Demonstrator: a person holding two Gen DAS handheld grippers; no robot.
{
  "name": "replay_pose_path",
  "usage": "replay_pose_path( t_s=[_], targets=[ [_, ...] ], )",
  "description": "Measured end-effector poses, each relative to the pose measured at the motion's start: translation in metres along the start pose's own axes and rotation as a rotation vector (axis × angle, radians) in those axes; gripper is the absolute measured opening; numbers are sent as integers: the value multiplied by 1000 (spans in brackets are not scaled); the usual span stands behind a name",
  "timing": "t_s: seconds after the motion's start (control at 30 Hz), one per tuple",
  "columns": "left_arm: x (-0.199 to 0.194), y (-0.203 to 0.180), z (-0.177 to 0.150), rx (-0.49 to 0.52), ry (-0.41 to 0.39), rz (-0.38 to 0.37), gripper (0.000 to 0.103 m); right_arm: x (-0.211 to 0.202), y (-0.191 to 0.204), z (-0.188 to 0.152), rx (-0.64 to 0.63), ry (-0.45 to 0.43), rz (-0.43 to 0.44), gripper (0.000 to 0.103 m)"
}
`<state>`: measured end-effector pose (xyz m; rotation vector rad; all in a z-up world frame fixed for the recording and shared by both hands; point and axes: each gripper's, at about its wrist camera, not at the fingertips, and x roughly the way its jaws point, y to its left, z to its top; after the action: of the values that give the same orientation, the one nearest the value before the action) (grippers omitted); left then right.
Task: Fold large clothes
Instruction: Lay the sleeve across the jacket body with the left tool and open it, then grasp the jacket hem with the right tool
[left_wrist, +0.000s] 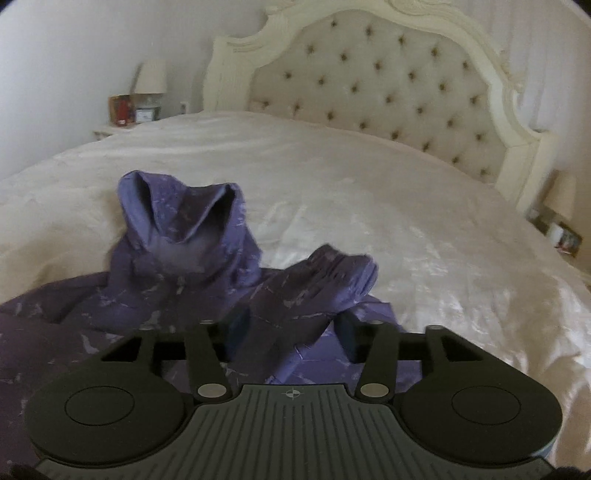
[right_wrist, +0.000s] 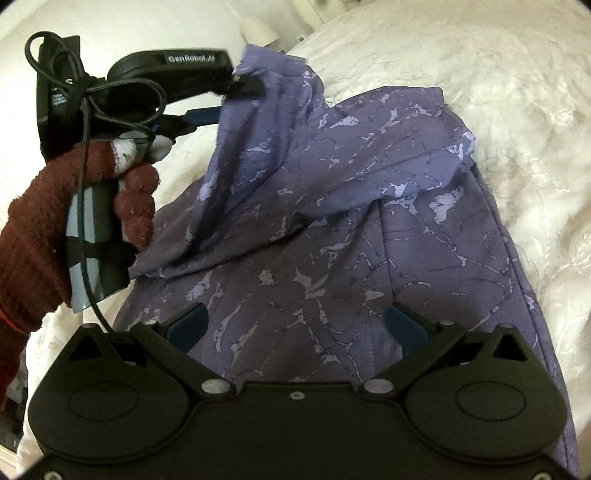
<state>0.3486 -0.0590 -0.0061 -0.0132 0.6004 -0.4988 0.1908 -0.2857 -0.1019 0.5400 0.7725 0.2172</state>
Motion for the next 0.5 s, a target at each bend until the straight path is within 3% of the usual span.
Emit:
replay_pose_path(
  t_s=[0.13, 0.23, 0.37, 0.5],
  targets=[
    [-10, -5, -2, 33, -23, -38, 75, 1, 0, 1, -13, 6, -8, 102],
    [-17, -4, -7, 52, -48, -48, 79, 1, 2, 3, -25, 9, -18, 102],
    [-26, 6, -16, 59, -25, -19, 80, 0, 5, 11, -40, 4, -34, 102],
    [-37, 32, -36, 2, 25, 71, 80, -5, 8, 27, -81, -41, -42, 102]
  ],
)
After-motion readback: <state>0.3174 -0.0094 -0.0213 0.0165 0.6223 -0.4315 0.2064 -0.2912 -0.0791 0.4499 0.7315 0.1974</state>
